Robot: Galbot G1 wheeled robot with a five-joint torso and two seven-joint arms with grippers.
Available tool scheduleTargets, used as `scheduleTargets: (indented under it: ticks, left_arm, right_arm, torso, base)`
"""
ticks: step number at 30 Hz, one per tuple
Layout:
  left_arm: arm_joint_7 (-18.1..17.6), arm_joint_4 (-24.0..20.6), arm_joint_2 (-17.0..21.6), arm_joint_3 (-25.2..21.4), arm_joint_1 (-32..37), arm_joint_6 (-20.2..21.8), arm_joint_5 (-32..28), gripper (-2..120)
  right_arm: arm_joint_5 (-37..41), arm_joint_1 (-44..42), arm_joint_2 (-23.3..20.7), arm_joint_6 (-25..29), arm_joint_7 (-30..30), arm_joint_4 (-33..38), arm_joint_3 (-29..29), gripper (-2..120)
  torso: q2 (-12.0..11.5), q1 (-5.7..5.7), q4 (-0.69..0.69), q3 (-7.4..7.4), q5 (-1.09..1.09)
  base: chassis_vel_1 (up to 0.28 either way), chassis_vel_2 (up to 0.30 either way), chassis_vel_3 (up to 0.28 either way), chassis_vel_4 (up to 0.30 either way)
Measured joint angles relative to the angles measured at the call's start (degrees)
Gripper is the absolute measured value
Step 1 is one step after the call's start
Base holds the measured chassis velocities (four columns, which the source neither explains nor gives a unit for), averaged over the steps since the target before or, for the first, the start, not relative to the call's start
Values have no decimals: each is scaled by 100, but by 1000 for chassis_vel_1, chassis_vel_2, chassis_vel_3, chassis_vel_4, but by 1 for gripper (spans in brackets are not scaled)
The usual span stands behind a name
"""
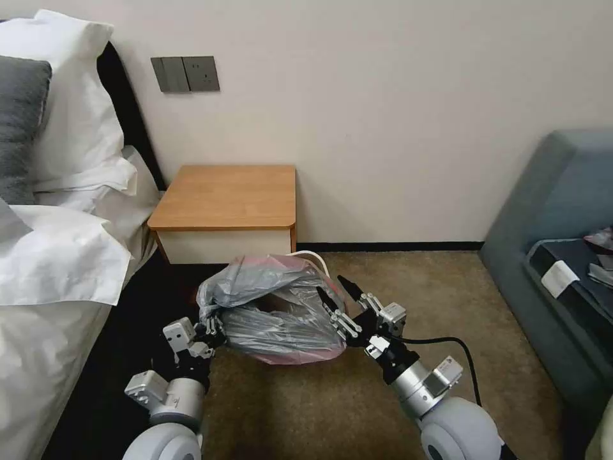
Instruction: Pick up the garbage bag from the table and place it over the trash can.
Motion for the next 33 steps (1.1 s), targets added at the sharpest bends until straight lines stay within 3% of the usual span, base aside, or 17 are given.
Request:
scheduleTargets:
  ticks: [9,14,21,33]
  left_arm:
    - [7,-8,-16,20,13,-1,22,3]
    - [64,-10,5,32,34,-30,87,3]
    - [417,73,178,38,144,-282,487,3]
    - [563,36,191,11,162,-450,412,3]
  right_arm:
    - [17,2,-4,11,-7,2,19,0]
    - [26,19,-3,14,-8,-11,21,0]
    - [157,208,-49,6,33,-21,120,0]
    - [324,368,-174,-39,193,-72,281,0]
  torso:
    - [0,0,0,0,0]
    - [0,0,0,0,0]
    - [0,0,0,0,0]
    - [0,0,0,0,0]
  base:
    - [0,0,0,0]
    - [0,0,0,0]
    - [0,0,0,0]
    - [0,0,0,0]
